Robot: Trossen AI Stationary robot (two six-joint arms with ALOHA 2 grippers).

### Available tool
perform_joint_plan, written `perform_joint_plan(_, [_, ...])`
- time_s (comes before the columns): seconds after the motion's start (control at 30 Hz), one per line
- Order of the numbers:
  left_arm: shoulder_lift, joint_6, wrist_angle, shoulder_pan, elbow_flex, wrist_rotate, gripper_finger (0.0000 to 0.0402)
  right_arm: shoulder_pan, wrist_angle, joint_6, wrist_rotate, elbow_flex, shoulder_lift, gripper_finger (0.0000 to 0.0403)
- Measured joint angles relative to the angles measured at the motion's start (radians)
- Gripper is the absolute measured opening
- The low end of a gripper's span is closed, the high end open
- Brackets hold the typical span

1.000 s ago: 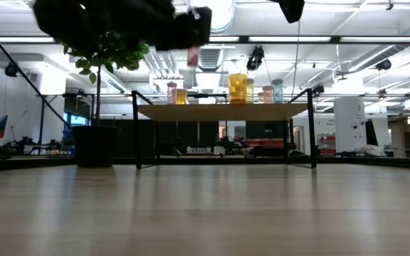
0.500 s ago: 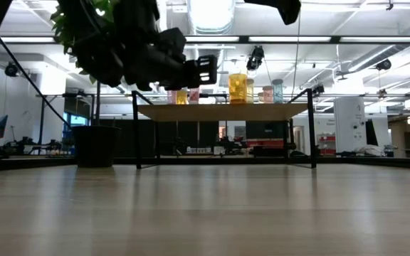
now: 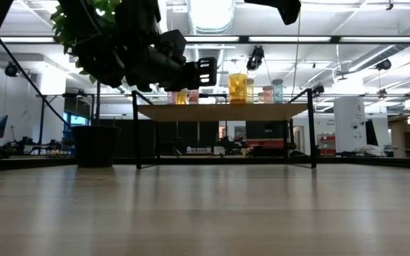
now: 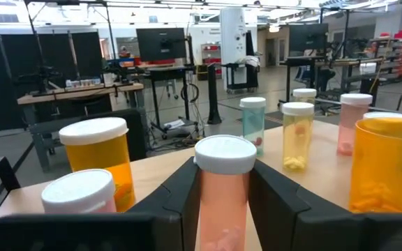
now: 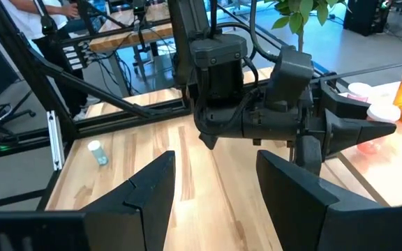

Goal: Pick and place medicine bottles onto shelf by color
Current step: Put the red pill bottle on the shelf

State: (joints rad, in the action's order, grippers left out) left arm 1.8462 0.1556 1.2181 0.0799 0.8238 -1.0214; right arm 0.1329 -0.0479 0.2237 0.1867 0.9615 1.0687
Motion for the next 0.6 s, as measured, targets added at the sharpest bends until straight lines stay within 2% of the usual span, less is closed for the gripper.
perform_joint_plan(0.6, [0.000, -0.022, -0.026, 0.012, -0.007, 0.037, 0.0087, 0.000, 0.000, 0.003, 0.000, 0.000, 0.000, 0.0192])
